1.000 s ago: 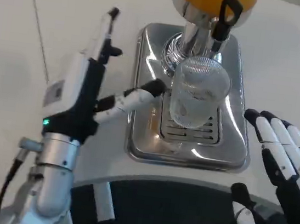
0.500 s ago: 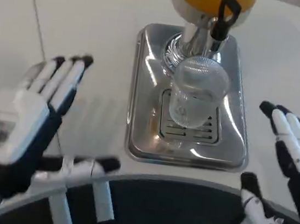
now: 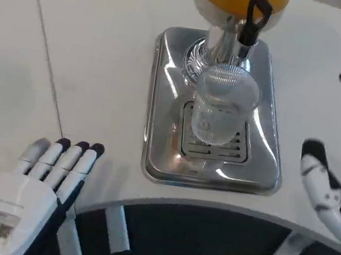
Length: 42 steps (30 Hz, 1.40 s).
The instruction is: Grasp the cup under the faucet to collect the drink, then remove the cup.
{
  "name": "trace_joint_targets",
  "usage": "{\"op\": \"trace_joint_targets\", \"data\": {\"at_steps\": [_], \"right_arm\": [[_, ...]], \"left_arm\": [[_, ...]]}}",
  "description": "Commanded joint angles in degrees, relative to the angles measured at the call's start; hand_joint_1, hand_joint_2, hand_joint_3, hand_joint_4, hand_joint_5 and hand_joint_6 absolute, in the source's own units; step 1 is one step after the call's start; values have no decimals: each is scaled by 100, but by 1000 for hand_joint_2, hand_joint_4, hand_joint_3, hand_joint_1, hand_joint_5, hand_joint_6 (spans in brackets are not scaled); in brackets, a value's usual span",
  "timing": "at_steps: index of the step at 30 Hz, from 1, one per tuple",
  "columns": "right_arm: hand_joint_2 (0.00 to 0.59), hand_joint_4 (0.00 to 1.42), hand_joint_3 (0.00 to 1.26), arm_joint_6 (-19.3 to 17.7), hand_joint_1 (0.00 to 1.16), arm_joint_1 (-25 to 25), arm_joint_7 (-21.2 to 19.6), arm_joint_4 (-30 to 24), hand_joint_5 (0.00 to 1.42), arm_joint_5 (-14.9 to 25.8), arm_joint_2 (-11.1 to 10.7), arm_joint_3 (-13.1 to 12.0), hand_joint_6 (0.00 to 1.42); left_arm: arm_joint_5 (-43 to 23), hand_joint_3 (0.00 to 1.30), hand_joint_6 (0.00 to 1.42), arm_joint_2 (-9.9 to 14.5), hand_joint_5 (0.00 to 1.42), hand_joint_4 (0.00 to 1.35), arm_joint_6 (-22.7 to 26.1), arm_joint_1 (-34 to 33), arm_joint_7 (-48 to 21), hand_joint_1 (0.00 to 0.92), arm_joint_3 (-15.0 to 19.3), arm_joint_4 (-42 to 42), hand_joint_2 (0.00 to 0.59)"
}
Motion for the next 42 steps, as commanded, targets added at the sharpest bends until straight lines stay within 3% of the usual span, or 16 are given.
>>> {"op": "trace_joint_targets", "data": {"at_steps": [1,5,8,16,20,27,32,36,42], "right_arm": [[554,0,0,411,216,-536,-41,164,0,231,88,113,0],[553,0,0,595,112,-944,-187,457,0,492,148,239,0],[531,0,0,512,56,-1143,-332,627,0,699,120,312,0],[517,0,0,831,0,-1545,-164,97,0,1047,-47,355,0],[521,0,0,794,0,-1802,-341,300,0,1254,-85,421,0],[529,0,0,687,1,-2378,-925,993,0,1177,-121,485,0],[530,0,0,644,1,-2449,-1259,1262,0,1144,-146,555,0],[535,0,0,493,2,-2440,-1624,1537,0,1292,2,600,0],[554,0,0,290,21,-2622,-2046,2023,0,1398,174,906,0]], "left_arm": [[39,0,0,-152,0,0,-65,115,75,0,-97,-163,58],[44,0,0,-231,0,0,-59,187,59,0,-80,-229,59],[10,0,0,-257,0,0,-72,288,68,0,-36,-248,63],[22,0,0,-207,0,0,-191,396,87,0,67,-282,68],[5,0,0,-247,0,0,-196,406,61,0,82,-316,69],[-2,0,0,-288,0,0,-175,458,46,0,96,-337,70],[-26,0,0,-322,0,0,-160,491,49,0,129,-323,70],[-39,0,0,-342,0,0,-175,512,39,0,128,-321,70],[30,0,0,-378,0,0,-184,518,40,0,82,-355,70]]}}
